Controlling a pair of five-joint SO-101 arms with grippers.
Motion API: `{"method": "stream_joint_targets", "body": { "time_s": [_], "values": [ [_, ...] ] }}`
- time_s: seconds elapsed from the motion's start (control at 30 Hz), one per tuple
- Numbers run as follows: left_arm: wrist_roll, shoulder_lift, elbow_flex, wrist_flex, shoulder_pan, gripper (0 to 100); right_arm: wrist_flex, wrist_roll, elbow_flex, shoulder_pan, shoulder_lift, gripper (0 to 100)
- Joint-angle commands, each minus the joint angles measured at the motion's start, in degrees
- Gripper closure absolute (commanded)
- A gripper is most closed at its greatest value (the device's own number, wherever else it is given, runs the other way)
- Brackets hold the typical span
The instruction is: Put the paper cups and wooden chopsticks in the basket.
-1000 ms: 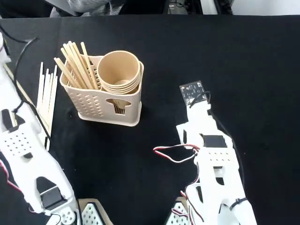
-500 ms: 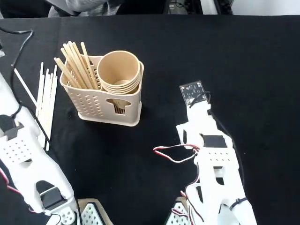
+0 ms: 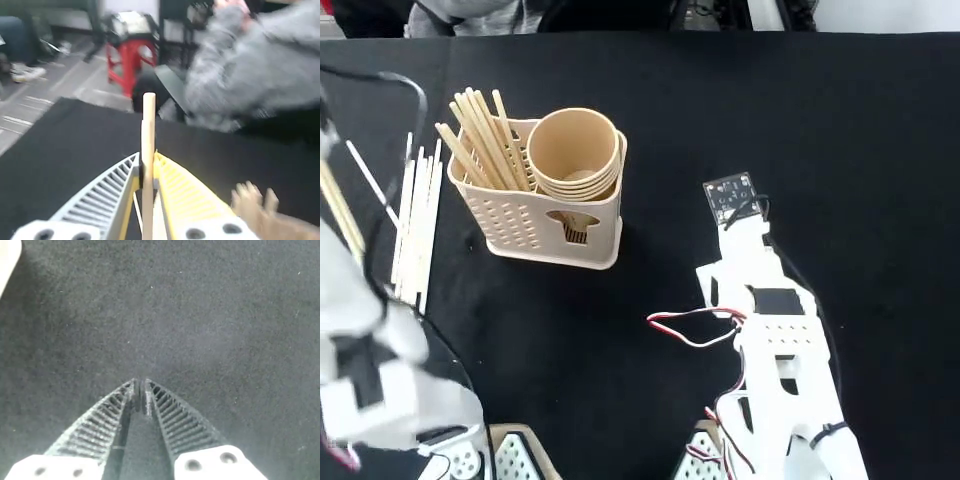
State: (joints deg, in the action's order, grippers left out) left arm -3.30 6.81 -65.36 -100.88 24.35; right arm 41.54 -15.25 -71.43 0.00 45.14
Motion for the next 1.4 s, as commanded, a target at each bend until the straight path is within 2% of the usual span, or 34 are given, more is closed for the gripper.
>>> {"method": "stream_joint_targets", "body": {
  "time_s": [0.0, 0.1, 0.33, 0.43, 0.57, 0.8, 0.87, 1.07, 1.2, 1.37],
  "values": [
    [-2.02, 19.34, 27.21, 5.27, -6.11, 97, -0.53, -0.44, 0.66, 0.79, 0.31, 97.0],
    [-2.02, 34.11, 45.58, 16.70, -8.57, 97, -0.53, -0.44, 0.66, 0.97, 0.31, 97.0],
    [-1.58, 68.04, 88.48, 53.63, -9.19, 97, -0.53, -0.44, 0.66, 1.05, 0.31, 97.0],
    [0.70, 76.04, 101.76, 69.01, -11.30, 97, -0.53, -0.44, 0.66, 1.05, 0.31, 97.0],
    [1.23, 76.92, 108.79, 81.32, -16.22, 97, -0.53, -0.44, 0.66, 1.05, 0.31, 97.0],
    [1.41, 66.81, 106.24, 90.29, -22.81, 97, -0.53, -0.44, 0.66, 1.05, 0.31, 97.0],
    [2.02, 62.24, 103.78, 90.46, -23.08, 97, -0.62, -0.44, 0.66, 1.05, 0.31, 97.0],
    [10.73, 50.64, 98.77, 90.37, -22.55, 97, -0.70, -0.44, 0.66, 1.14, 0.31, 97.0],
    [12.66, 45.89, 98.15, 90.73, -22.55, 97, -0.70, -0.44, 0.66, 1.14, 0.31, 97.0],
    [13.45, 41.76, 98.77, 95.21, -22.55, 97, -0.70, -0.44, 0.66, 1.14, 0.31, 97.0]
  ]
}}
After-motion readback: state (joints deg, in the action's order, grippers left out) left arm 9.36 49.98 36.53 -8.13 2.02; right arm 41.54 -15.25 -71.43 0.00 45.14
